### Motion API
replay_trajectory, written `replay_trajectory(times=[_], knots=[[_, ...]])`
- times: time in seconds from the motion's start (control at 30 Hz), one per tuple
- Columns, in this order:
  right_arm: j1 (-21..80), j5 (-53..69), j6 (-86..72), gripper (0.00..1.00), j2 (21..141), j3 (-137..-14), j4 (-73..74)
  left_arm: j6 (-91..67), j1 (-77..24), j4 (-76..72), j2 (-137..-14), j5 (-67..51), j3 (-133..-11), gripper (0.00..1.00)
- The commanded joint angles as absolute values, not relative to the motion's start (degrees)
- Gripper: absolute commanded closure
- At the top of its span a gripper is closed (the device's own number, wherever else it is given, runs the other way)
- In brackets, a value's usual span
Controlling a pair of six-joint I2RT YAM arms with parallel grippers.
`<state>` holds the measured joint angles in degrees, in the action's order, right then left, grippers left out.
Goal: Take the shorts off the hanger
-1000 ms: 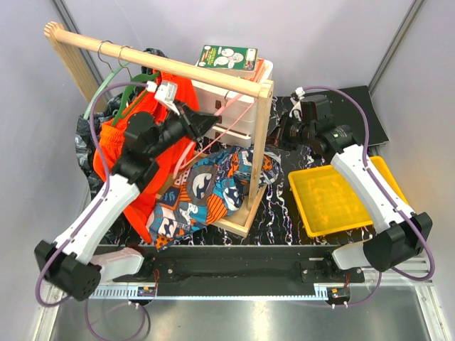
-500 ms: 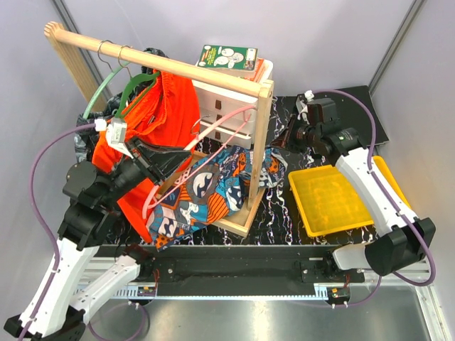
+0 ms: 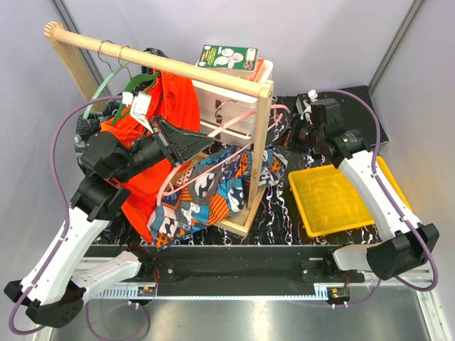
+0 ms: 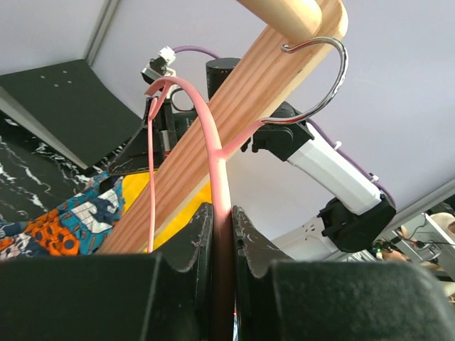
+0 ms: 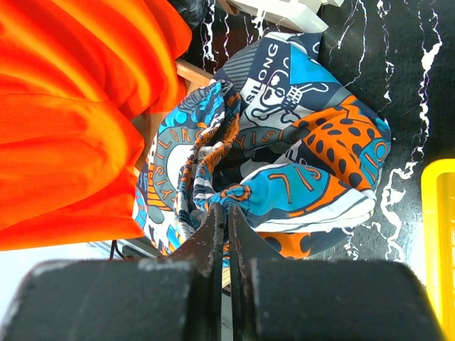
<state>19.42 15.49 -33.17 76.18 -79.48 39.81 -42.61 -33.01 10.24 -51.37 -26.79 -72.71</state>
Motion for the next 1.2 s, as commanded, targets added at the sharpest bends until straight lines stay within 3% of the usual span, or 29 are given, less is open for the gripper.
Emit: replay_trajectory(times=[0.0, 1.17], knots=[[19.0, 14.3, -32.1, 1.00, 73.5, -80.7, 39.1, -44.6, -34.0, 1.1, -51.0, -25.9, -75.8, 1.00], [19.0, 14.9, -33.8, 1.00, 71.2, -81.8, 40.6, -46.5, -41.3, -2.4, -61.5, -19.5, -78.9, 1.00]])
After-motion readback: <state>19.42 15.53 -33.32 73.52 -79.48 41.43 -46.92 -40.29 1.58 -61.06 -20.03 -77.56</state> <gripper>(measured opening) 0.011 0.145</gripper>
